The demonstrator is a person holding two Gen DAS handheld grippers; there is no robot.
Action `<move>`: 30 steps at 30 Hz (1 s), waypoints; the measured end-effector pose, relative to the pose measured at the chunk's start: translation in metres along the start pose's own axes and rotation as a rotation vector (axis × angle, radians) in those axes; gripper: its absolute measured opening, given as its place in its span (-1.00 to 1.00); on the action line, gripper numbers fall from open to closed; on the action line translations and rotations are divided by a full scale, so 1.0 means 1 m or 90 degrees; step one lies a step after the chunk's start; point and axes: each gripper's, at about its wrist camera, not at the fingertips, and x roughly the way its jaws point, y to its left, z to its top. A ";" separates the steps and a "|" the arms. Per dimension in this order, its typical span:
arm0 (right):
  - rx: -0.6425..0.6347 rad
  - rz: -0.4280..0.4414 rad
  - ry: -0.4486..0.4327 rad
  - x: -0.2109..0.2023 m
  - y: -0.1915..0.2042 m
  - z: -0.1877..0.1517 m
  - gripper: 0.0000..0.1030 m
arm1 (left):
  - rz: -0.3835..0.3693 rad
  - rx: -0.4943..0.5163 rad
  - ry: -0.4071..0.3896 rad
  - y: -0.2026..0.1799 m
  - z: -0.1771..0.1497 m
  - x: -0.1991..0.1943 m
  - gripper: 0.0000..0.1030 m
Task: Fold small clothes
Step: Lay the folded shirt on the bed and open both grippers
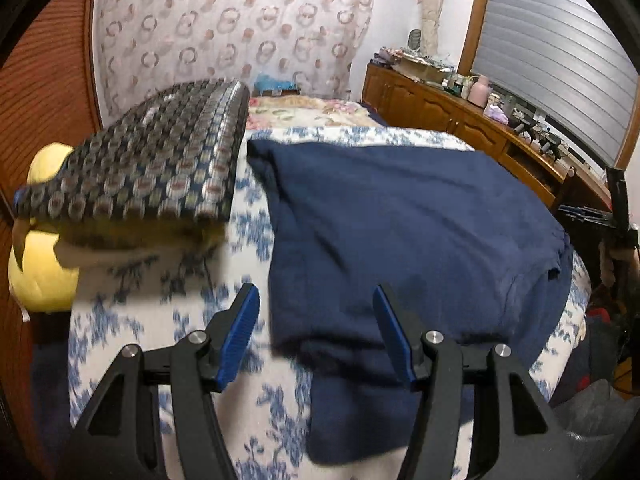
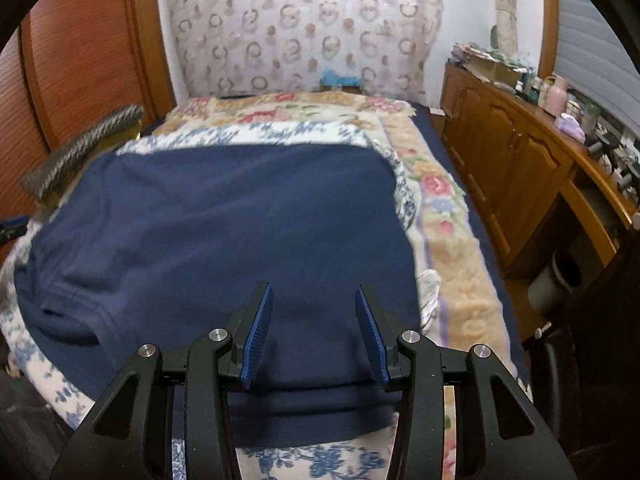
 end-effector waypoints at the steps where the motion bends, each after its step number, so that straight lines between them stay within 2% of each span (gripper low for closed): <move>1: -0.001 0.001 0.004 0.004 0.003 -0.002 -0.16 | 0.004 -0.003 0.005 0.000 -0.006 0.000 0.13; 6: 0.005 0.004 0.010 0.019 0.015 -0.009 -0.16 | 0.008 -0.015 0.020 0.001 -0.021 0.003 0.13; 16: 0.015 -0.001 0.018 0.016 0.015 -0.024 -0.13 | 0.011 -0.001 0.037 -0.017 -0.032 0.007 0.13; 26: 0.009 -0.014 -0.019 0.014 0.019 -0.036 -0.04 | -0.001 -0.010 0.038 -0.024 -0.058 0.000 0.13; 27: 0.006 -0.017 -0.021 0.014 0.019 -0.036 -0.03 | -0.004 -0.011 0.037 -0.024 -0.060 -0.002 0.10; 30: 0.006 -0.024 -0.029 0.013 0.020 -0.038 0.03 | -0.022 -0.018 0.033 -0.023 -0.064 -0.007 -0.21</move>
